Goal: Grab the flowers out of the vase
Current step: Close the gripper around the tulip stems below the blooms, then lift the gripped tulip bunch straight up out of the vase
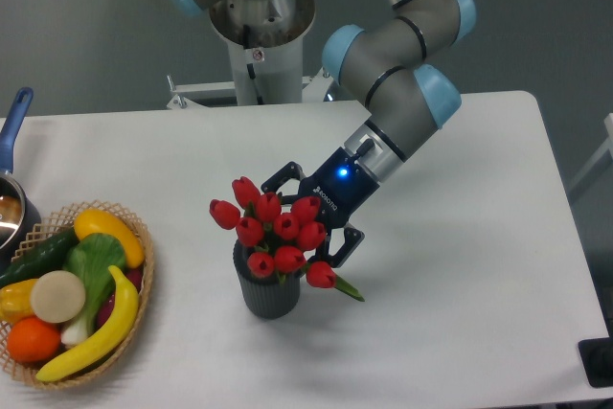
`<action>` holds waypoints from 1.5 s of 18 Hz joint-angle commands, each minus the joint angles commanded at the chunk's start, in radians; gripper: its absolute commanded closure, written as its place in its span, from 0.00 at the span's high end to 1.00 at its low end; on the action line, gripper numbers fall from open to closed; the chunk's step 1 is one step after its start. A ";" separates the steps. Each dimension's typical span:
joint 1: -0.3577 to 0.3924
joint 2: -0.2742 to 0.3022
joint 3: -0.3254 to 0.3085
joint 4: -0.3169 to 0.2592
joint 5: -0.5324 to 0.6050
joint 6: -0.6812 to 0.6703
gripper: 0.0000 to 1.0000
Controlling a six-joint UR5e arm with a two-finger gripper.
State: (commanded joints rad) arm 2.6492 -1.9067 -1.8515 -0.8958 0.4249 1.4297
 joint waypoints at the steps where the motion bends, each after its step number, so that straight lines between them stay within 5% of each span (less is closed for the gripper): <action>1: 0.000 0.000 0.000 0.000 0.002 0.000 0.71; 9: 0.005 0.003 -0.005 0.000 0.000 -0.008 0.49; 17: 0.015 0.015 -0.008 0.000 -0.047 -0.037 0.49; 27: 0.020 0.109 0.003 0.000 -0.057 -0.162 0.49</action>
State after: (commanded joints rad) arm 2.6691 -1.7979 -1.8485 -0.8958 0.3682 1.2673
